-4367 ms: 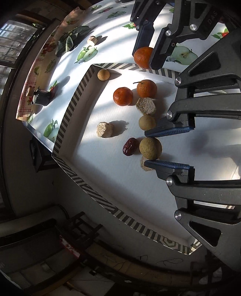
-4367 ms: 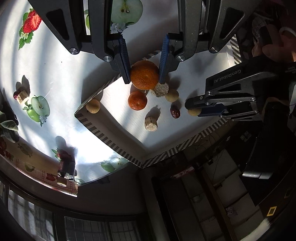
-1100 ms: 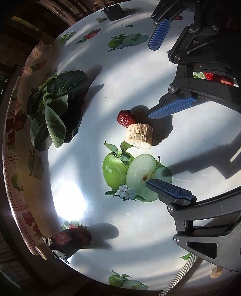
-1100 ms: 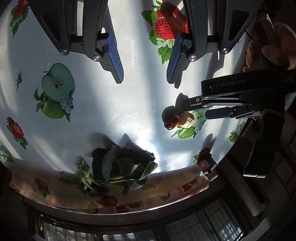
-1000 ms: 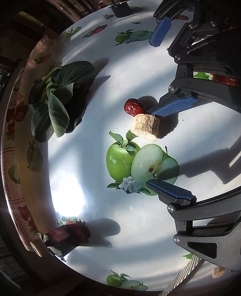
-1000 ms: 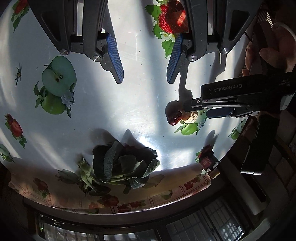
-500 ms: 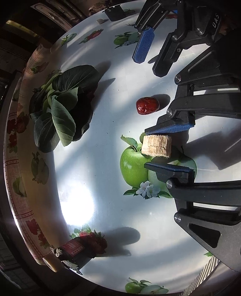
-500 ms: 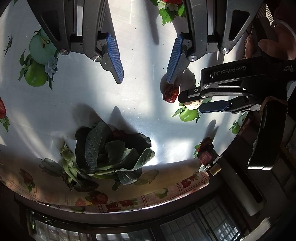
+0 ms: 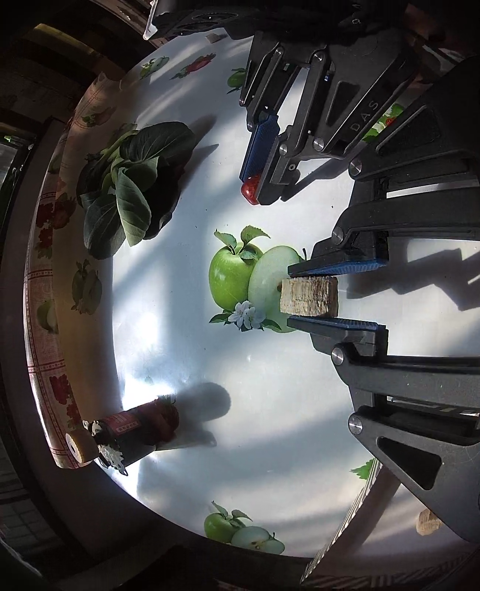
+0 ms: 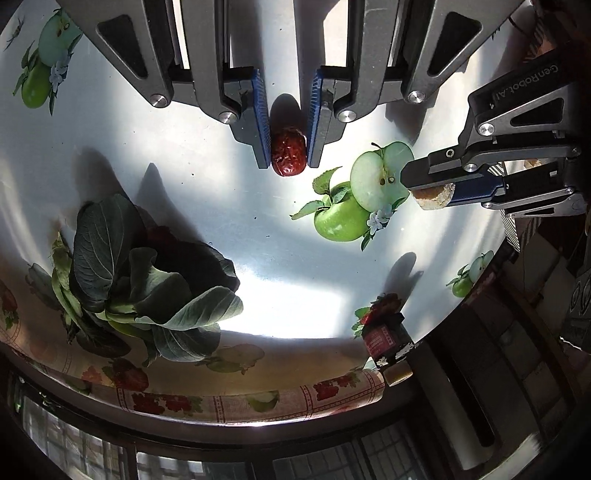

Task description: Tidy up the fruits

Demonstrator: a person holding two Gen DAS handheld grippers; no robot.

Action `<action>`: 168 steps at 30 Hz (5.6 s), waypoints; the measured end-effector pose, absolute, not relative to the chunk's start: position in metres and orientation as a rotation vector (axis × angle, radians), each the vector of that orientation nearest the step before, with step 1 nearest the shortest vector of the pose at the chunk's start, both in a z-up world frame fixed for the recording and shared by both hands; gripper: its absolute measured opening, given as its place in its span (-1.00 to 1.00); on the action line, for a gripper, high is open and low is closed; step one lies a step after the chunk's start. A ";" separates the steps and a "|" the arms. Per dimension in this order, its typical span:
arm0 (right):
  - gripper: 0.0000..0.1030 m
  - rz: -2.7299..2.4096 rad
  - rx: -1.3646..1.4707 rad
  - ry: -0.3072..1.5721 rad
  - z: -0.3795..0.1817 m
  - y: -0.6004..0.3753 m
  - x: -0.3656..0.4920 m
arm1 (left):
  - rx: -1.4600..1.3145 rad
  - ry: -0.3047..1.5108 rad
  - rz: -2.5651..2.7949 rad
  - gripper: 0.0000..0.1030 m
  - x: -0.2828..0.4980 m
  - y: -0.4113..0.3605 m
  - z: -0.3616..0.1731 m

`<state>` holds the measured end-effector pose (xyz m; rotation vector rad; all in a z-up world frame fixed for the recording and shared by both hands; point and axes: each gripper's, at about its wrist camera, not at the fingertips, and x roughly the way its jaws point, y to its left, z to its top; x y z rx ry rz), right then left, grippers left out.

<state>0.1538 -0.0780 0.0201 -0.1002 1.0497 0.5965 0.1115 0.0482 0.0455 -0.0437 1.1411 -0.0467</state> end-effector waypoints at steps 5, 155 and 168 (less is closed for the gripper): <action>-0.64 0.598 -0.095 1.027 0.037 -0.086 0.132 | -0.054 1.136 -0.012 -0.63 0.089 0.055 0.053; -0.15 0.841 -0.139 0.931 0.114 0.040 -0.054 | -0.093 0.928 0.457 0.29 -0.128 0.190 0.127; -0.14 0.832 -0.133 0.947 0.108 0.039 -0.054 | -0.088 0.940 0.453 0.29 -0.125 0.191 0.119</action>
